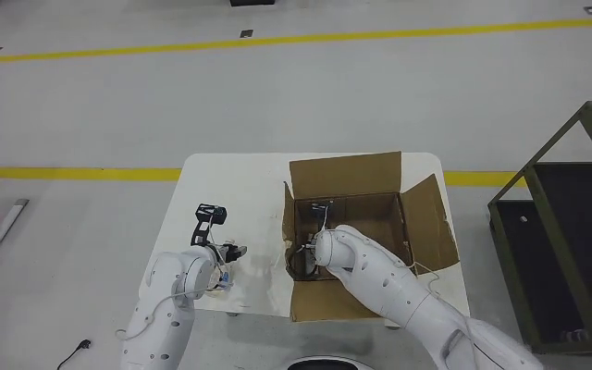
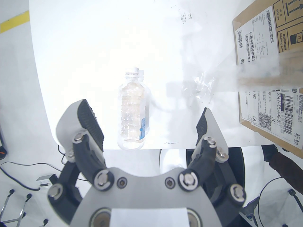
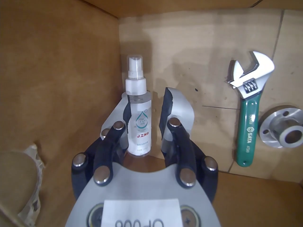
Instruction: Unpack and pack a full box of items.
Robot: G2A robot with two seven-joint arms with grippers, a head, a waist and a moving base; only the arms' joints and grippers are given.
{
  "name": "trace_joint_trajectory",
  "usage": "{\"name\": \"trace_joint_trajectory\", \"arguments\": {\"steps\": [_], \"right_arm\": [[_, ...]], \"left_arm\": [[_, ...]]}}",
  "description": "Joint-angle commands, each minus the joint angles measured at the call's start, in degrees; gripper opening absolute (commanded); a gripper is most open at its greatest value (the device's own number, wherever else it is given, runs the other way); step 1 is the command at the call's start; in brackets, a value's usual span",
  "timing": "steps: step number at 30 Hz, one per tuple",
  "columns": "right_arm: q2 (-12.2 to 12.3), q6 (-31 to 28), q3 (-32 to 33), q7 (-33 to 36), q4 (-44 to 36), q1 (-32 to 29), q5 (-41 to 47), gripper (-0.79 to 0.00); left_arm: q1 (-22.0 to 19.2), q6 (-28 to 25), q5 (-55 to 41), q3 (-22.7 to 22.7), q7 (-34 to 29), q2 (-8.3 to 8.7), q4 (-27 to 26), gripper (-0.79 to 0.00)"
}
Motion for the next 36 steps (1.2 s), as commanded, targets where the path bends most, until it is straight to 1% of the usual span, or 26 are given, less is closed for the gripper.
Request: {"name": "trace_joint_trajectory", "arguments": {"steps": [1, 6, 10, 13, 14, 17, 22, 26, 32, 36], "right_arm": [[-0.6, -0.4, -0.2, 0.0, 1.4, 0.1, 0.2, -0.477], [-2.0, -1.4, -0.5, -0.2, 4.8, 0.6, 0.7, -0.48], [-3.1, -1.0, -0.9, 0.2, 6.5, 1.4, 0.2, -0.486], [-3.6, 0.0, -1.0, 0.7, 7.4, 1.9, -0.6, -0.523], [-3.7, 0.2, -0.9, 0.9, 7.8, 2.0, -0.8, -0.545], [-3.9, 0.3, -0.5, 1.4, 8.3, 2.2, -1.3, -0.785], [-3.9, 0.7, 0.2, 1.4, 7.2, 2.1, -2.9, -0.785], [-3.3, 2.0, 1.1, 1.2, 4.5, 1.8, -5.6, -0.785], [-1.2, 3.1, 3.6, 2.1, -1.3, 0.5, -10.7, -0.785], [0.7, 2.7, 5.1, 4.2, -5.7, -1.0, -15.7, -0.785]], "left_arm": [[0.0, 0.0, 0.0, 0.0, 0.0, 0.0, 0.0, 0.0], [0.0, 0.0, 0.0, 0.0, 0.0, 0.0, 0.0, 0.0], [0.0, 0.0, 0.0, 0.0, 0.0, 0.0, 0.0, 0.0], [0.0, 0.0, 0.0, 0.0, 0.0, 0.0, 0.0, 0.0], [0.0, 0.0, 0.0, 0.0, 0.0, 0.0, 0.0, 0.0], [0.0, 0.0, 0.0, 0.0, 0.0, 0.0, 0.0, 0.0], [0.0, 0.0, 0.0, 0.0, 0.0, 0.0, 0.0, 0.0], [0.0, 0.0, 0.0, 0.0, 0.0, 0.0, 0.0, 0.0], [0.0, 0.0, 0.0, 0.0, 0.0, 0.0, 0.0, 0.0], [0.0, 0.0, 0.0, 0.0, 0.0, 0.0, 0.0, 0.0]]}}
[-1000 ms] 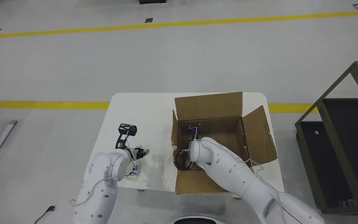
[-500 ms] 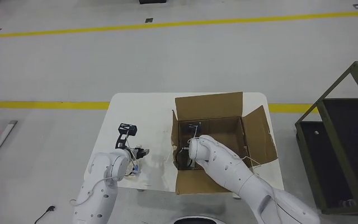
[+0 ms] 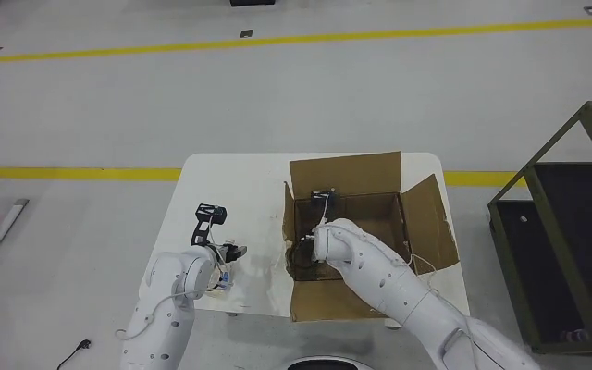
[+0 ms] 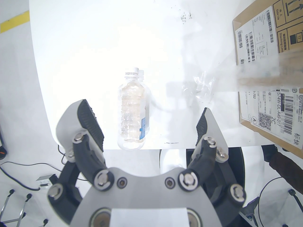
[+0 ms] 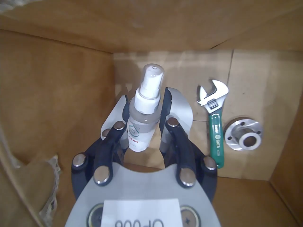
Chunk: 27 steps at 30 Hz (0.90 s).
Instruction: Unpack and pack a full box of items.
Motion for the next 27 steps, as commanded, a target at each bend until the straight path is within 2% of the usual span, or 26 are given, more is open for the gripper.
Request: {"name": "trace_joint_trajectory", "arguments": {"steps": [1, 3, 8, 14, 16, 18, 20, 22, 25, 27], "right_arm": [[0.8, -0.3, 0.7, 1.2, -1.8, -0.7, -2.4, -0.785], [1.6, -1.5, 1.1, 2.3, -2.8, -1.4, -5.2, -0.69], [2.6, -3.3, 1.8, 6.2, -3.4, -2.2, -9.7, -0.61], [2.3, -4.1, 1.7, 8.3, -1.7, -2.6, -11.8, -0.493], [2.0, -4.3, 1.7, 8.2, -0.9, -2.6, -12.1, -0.422], [1.6, -4.2, 1.6, 8.2, -0.4, -2.4, -12.5, -0.311], [1.3, -4.2, 1.7, 8.1, -0.1, -2.4, -12.4, -0.305], [1.1, -4.2, 1.9, 8.3, -0.2, -2.4, -12.4, -0.243], [0.9, -3.6, 2.7, 8.7, -0.8, -2.6, -12.2, -0.332], [1.0, -2.6, 3.9, 8.7, -1.9, -3.0, -11.8, -0.317]], "left_arm": [[0.0, 0.0, 0.0, 0.0, 0.0, 0.0, 0.0, 0.0], [0.0, 0.0, 0.0, 0.0, 0.0, 0.0, 0.0, 0.0], [0.0, 0.0, 0.0, 0.0, 0.0, 0.0, 0.0, 0.0], [0.0, 0.0, 0.0, 0.0, 0.0, 0.0, 0.0, 0.0], [0.0, 0.0, 0.0, 0.0, 0.0, 0.0, 0.0, 0.0], [0.0, 0.0, 0.0, 0.0, 0.0, 0.0, 0.0, 0.0], [0.0, 0.0, 0.0, 0.0, 0.0, 0.0, 0.0, 0.0], [0.0, 0.0, 0.0, 0.0, 0.0, 0.0, 0.0, 0.0], [0.0, 0.0, 0.0, 0.0, 0.0, 0.0, 0.0, 0.0], [0.0, 0.0, 0.0, 0.0, 0.0, 0.0, 0.0, 0.0]]}}
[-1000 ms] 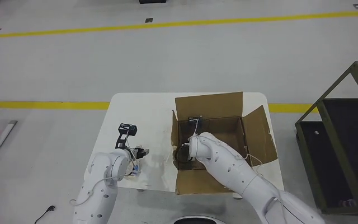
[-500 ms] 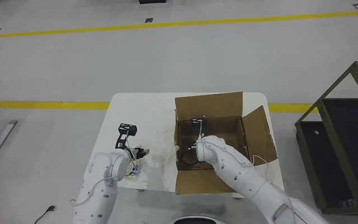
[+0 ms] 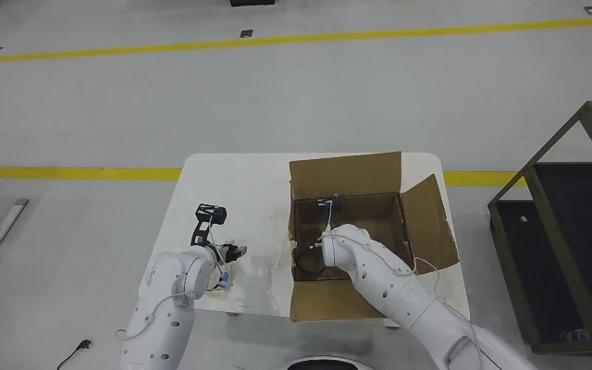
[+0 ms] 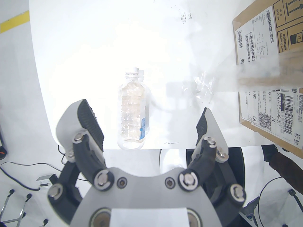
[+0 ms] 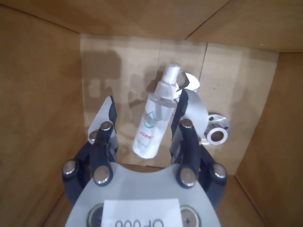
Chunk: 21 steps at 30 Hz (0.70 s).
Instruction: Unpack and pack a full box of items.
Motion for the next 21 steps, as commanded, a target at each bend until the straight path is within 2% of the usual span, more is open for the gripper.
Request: {"name": "trace_joint_trajectory", "arguments": {"steps": [1, 2, 3, 4, 5, 7, 10, 16, 21], "right_arm": [[0.1, 1.0, 1.2, 0.2, -1.2, -0.6, 0.5, -0.296], [0.3, 1.5, 1.9, 0.2, -2.0, -1.0, 0.6, -0.246], [0.4, 2.2, 2.6, 0.1, -2.9, -1.5, 0.7, -0.123], [0.6, 2.4, 3.3, 0.2, -3.9, -2.1, 0.7, -0.102], [0.8, 2.7, 4.1, 0.2, -4.9, -2.8, 0.8, -0.114], [1.3, 3.4, 5.8, 0.5, -6.8, -4.1, 0.7, -0.077], [2.2, 3.4, 8.0, 1.2, -9.0, -6.2, -0.1, -0.065], [3.2, 1.3, 11.5, 2.2, -10.7, -9.3, 0.1, -0.083], [3.0, -0.5, 12.3, 1.8, -9.6, -9.9, 1.3, -0.12]], "left_arm": [[0.0, 0.0, 0.0, 0.0, 0.0, 0.0, 0.0, 0.0], [0.0, 0.0, 0.0, 0.0, 0.0, 0.0, 0.0, 0.0], [0.0, 0.0, 0.0, 0.0, 0.0, 0.0, 0.0, 0.0], [0.0, 0.0, 0.0, 0.0, 0.0, 0.0, 0.0, 0.0], [0.0, 0.0, 0.0, 0.0, 0.0, 0.0, 0.0, 0.0], [0.0, 0.0, 0.0, 0.0, 0.0, 0.0, 0.0, 0.0], [0.0, 0.0, 0.0, 0.0, 0.0, 0.0, 0.0, 0.0], [0.0, 0.0, 0.0, 0.0, 0.0, 0.0, 0.0, 0.0], [0.0, 0.0, 0.0, 0.0, 0.0, 0.0, 0.0, 0.0]]}}
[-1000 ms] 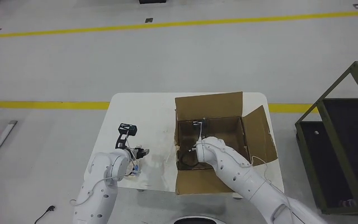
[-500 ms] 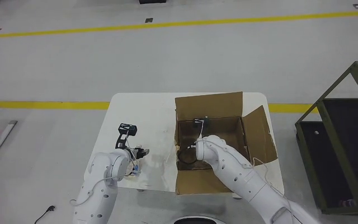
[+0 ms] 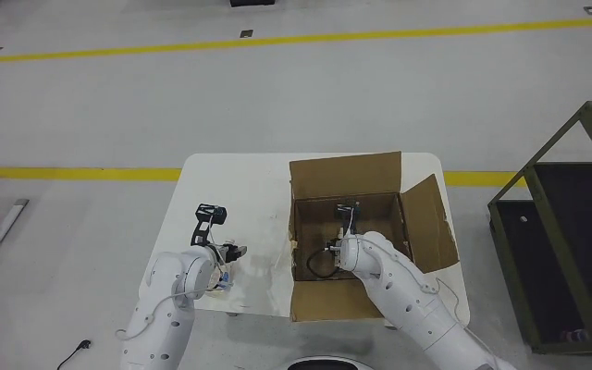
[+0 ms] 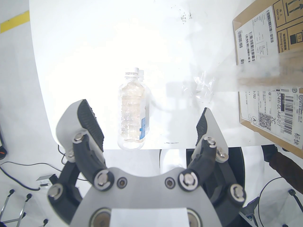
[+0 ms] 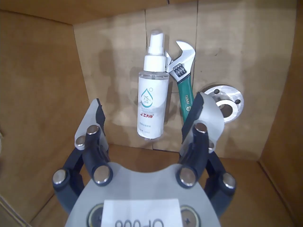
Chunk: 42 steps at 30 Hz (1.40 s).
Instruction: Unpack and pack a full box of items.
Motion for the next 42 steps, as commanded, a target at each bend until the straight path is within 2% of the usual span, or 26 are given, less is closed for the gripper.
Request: {"name": "trace_joint_trajectory", "arguments": {"steps": [1, 5, 8, 14, 16, 20, 24, 27, 29, 31, 32, 33, 42], "right_arm": [[-0.2, -0.5, 0.0, -0.2, 0.8, 0.2, 0.5, -0.123], [-0.8, -1.7, -0.3, -0.7, 3.0, 1.0, 1.7, -0.111], [-1.3, -2.3, -0.8, -1.1, 5.1, 1.9, 2.5, -0.145], [-2.5, -3.2, -2.2, -1.4, 9.0, 3.8, 3.4, -0.135], [-2.9, -3.2, -2.5, -1.5, 10.3, 4.3, 3.7, -0.175], [-3.6, -3.4, -3.1, -1.9, 12.5, 5.2, 4.3, -0.194], [-4.3, -3.5, -3.6, -2.1, 14.3, 5.8, 4.7, -0.406], [-4.7, -3.8, -3.8, -2.4, 15.6, 6.2, 5.1, -0.446], [-5.0, -3.6, -4.1, -2.4, 15.9, 6.3, 5.2, -0.545], [-5.2, -3.2, -4.2, -2.3, 15.9, 6.4, 5.2, -0.606], [-5.3, -3.1, -4.2, -2.2, 15.7, 6.5, 5.2, -0.733], [-5.3, -3.0, -4.2, -2.3, 15.5, 6.5, 5.1, -0.785], [-4.4, -3.3, -1.5, -2.0, 7.8, 4.8, 2.8, -0.785]], "left_arm": [[0.0, 0.0, 0.0, 0.0, 0.0, 0.0, 0.0, 0.0], [0.0, 0.0, 0.0, 0.0, 0.0, 0.0, 0.0, 0.0], [0.0, 0.0, 0.0, 0.0, 0.0, 0.0, 0.0, 0.0], [0.0, 0.0, 0.0, 0.0, 0.0, 0.0, 0.0, 0.0], [0.0, 0.0, 0.0, 0.0, 0.0, 0.0, 0.0, 0.0], [0.0, 0.0, 0.0, 0.0, 0.0, 0.0, 0.0, 0.0], [0.0, 0.0, 0.0, 0.0, 0.0, 0.0, 0.0, 0.0], [0.0, 0.0, 0.0, 0.0, 0.0, 0.0, 0.0, 0.0], [0.0, 0.0, 0.0, 0.0, 0.0, 0.0, 0.0, 0.0], [0.0, 0.0, 0.0, 0.0, 0.0, 0.0, 0.0, 0.0], [0.0, 0.0, 0.0, 0.0, 0.0, 0.0, 0.0, 0.0], [0.0, 0.0, 0.0, 0.0, 0.0, 0.0, 0.0, 0.0], [0.0, 0.0, 0.0, 0.0, 0.0, 0.0, 0.0, 0.0]]}}
